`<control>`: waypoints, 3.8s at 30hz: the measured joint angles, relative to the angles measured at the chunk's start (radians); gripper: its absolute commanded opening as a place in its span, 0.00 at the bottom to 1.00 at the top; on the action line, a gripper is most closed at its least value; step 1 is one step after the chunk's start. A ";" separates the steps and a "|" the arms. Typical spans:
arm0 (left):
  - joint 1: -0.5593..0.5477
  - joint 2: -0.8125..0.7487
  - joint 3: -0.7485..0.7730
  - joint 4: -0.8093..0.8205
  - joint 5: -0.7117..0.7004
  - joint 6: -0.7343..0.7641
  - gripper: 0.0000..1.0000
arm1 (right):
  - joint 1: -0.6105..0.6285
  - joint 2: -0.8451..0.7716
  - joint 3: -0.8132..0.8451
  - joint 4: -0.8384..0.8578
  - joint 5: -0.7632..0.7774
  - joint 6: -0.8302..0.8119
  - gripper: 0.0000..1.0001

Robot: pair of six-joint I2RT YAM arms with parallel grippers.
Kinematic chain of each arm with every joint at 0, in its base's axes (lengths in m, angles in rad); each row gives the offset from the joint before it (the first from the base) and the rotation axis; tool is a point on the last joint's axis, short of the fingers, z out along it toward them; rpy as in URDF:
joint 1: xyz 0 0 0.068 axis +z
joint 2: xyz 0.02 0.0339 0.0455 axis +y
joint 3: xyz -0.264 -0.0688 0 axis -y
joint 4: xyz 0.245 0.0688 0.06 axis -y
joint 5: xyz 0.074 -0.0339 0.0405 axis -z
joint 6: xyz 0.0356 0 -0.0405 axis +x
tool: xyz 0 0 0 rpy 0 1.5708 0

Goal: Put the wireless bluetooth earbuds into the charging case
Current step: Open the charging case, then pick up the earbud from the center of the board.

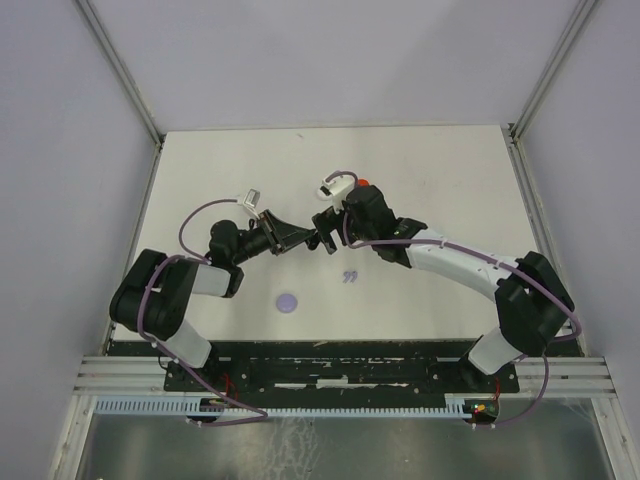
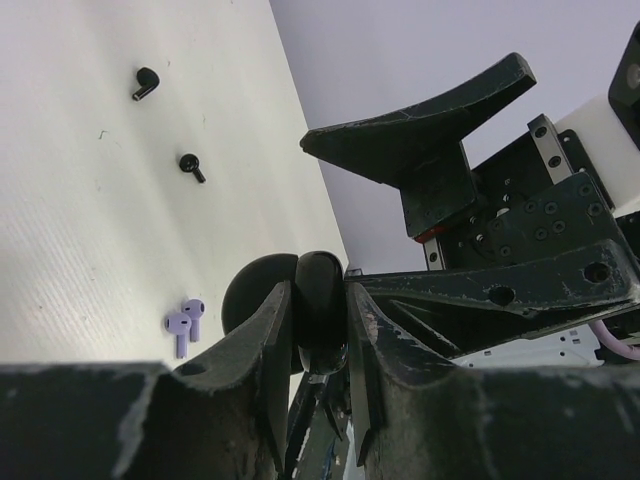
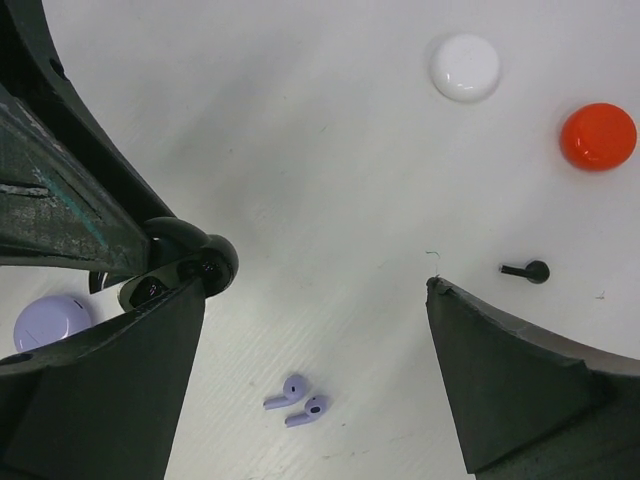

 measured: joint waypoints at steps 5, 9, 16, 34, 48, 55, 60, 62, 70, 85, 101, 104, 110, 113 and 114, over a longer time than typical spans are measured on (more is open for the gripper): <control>0.008 -0.013 0.000 -0.043 -0.025 -0.005 0.03 | 0.000 -0.002 -0.016 0.010 0.051 0.013 1.00; 0.046 -0.012 0.000 -0.046 -0.042 -0.039 0.03 | -0.019 -0.026 -0.072 0.008 0.109 0.035 1.00; 0.081 0.114 0.003 0.083 -0.053 -0.153 0.03 | -0.089 -0.042 -0.062 -0.094 0.203 0.071 0.94; 0.081 0.213 -0.053 0.331 -0.045 -0.303 0.03 | -0.229 0.304 0.236 -0.423 0.185 0.061 0.60; 0.081 0.213 -0.056 0.332 -0.031 -0.303 0.03 | -0.270 0.371 0.271 -0.473 0.090 0.036 0.53; 0.081 0.213 -0.058 0.333 -0.031 -0.303 0.03 | -0.271 0.404 0.280 -0.474 0.068 0.035 0.50; 0.081 0.213 -0.058 0.333 -0.031 -0.303 0.03 | -0.271 0.413 0.282 -0.473 0.061 0.035 0.48; 0.081 0.213 -0.058 0.333 -0.031 -0.303 0.03 | -0.271 0.413 0.282 -0.473 0.060 0.035 0.47; 0.081 0.213 -0.058 0.333 -0.031 -0.303 0.03 | -0.283 0.413 0.283 -0.473 0.048 0.035 0.41; 0.081 0.213 -0.058 0.333 -0.031 -0.303 0.03 | -0.291 0.421 0.283 -0.473 0.020 0.035 0.32; 0.081 0.213 -0.058 0.332 -0.032 -0.303 0.03 | -0.296 0.409 0.267 -0.435 0.012 0.034 0.09; 0.080 0.213 -0.058 0.332 -0.033 -0.304 0.03 | -0.296 0.315 0.157 -0.333 -0.005 0.037 0.07; 0.058 0.214 -0.051 0.329 -0.051 -0.357 0.03 | -0.288 -0.035 -0.124 -0.010 -0.077 0.045 0.06; 0.037 0.224 -0.027 0.330 -0.061 -0.388 0.03 | -0.273 -0.188 -0.229 0.166 -0.106 0.048 0.04; 0.031 0.229 -0.019 0.330 -0.063 -0.393 0.03 | -0.264 -0.225 -0.257 0.225 -0.115 0.048 0.04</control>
